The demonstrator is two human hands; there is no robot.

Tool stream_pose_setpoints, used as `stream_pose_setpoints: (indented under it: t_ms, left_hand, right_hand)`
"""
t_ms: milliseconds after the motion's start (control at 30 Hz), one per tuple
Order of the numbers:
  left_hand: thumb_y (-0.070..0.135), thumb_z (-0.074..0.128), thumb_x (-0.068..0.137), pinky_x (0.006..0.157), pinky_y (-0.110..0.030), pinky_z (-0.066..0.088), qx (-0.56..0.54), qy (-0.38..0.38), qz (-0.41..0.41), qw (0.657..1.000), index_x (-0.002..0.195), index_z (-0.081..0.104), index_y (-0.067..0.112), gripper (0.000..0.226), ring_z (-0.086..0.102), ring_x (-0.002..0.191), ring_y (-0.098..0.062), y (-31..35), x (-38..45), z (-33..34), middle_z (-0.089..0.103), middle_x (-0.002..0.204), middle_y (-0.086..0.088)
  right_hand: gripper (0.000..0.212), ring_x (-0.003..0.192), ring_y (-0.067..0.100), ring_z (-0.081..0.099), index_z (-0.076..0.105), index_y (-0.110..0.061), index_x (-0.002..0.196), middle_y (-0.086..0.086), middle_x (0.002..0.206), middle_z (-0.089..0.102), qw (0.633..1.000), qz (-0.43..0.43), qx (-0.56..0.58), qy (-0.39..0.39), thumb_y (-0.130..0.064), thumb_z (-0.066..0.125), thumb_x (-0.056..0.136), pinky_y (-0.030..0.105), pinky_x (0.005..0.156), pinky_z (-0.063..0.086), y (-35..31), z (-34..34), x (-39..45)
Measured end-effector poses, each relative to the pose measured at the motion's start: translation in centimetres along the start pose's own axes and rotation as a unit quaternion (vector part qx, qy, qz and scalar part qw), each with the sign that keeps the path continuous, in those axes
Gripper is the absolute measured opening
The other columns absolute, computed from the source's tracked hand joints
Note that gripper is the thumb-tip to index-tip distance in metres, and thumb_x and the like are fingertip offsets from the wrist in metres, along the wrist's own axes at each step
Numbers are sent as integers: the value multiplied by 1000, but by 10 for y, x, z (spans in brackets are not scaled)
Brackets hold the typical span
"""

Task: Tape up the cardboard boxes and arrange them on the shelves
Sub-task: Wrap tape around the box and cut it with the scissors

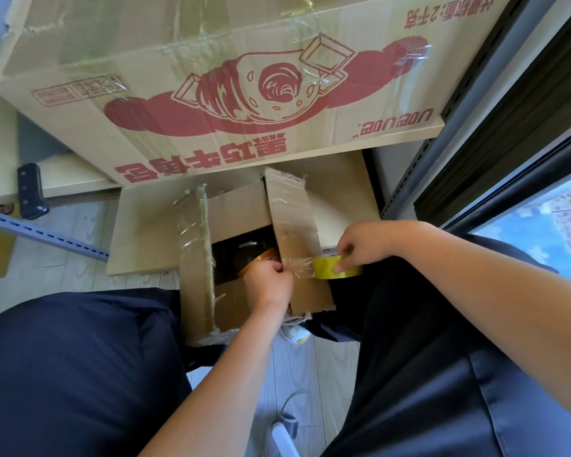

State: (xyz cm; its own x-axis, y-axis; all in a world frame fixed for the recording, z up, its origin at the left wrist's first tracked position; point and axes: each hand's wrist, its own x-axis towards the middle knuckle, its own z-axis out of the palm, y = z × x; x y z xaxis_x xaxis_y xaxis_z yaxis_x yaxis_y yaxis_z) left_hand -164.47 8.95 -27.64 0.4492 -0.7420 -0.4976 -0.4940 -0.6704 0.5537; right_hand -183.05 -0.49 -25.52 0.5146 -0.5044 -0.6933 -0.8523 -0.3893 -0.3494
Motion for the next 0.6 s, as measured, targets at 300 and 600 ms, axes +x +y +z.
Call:
stream_pose_setpoints:
  t_ms: [300,600]
  left_hand:
    - [21,81,77,84,-41,57,-162,-10,-35,986,52,66,20,29,63,73,-25,-3,3,-49,70,75,-4]
    - [-2,74,82,76,-36,59,-303,-62,-73,948,70,65,13,21,72,82,-24,3,-12,-72,72,80,-8]
  right_hand:
    - [70,77,16,57,66,-21,82,-3,75,64,984,36,-65,162,-83,36,81,32,66,33,-7,-7,-8]
    - [64,77,17,52,63,-21,78,-6,75,58,984,65,-76,146,-79,38,85,34,78,31,-26,-13,3]
